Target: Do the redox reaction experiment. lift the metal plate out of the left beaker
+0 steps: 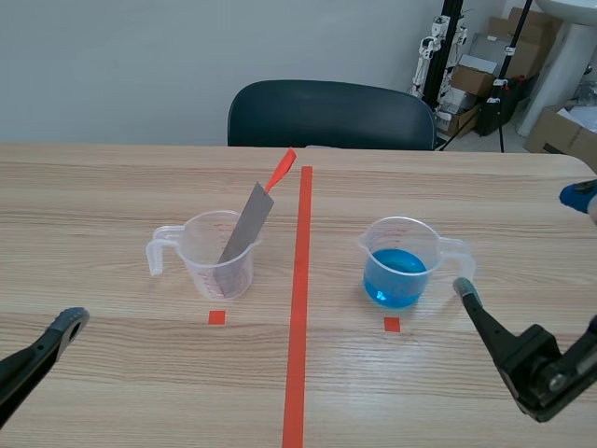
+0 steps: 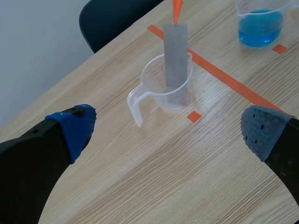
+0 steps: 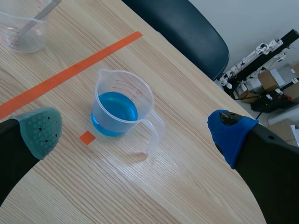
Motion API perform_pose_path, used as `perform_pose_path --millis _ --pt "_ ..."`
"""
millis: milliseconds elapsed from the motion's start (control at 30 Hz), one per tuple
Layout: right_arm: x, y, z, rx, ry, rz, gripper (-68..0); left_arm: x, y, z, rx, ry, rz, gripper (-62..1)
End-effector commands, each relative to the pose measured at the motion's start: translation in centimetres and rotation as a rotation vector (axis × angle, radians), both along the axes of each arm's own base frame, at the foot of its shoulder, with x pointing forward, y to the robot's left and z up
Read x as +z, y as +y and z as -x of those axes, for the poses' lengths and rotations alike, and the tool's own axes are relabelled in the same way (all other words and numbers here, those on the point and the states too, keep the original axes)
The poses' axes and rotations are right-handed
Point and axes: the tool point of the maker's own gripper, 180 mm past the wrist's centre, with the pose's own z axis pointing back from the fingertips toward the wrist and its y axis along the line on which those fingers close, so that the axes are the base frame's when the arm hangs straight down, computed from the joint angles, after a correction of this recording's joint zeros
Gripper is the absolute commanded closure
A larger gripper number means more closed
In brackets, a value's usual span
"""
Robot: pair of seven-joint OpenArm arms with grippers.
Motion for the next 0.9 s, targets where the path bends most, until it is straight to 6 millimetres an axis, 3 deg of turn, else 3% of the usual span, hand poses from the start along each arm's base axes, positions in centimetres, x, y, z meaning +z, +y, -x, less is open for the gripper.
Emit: perform_pose_path --millis 0,567,867 --pt "1.3 0.5 -0.2 0.020 -0.043 -0.016 -67.9 0.8 -0.5 0.0 -0.009 -0.016 0.018 -62.3" --pt "2.4 1.4 0.0 0.052 -0.057 -0.133 -67.9 0.7 -0.5 0.0 -0.008 -0.014 0.017 -62.3" --pt "1.9 0.4 -0.6 -0.033 0.027 -0.261 -67.9 0.9 -0.5 0.0 0.001 -0.011 0.043 -62.3"
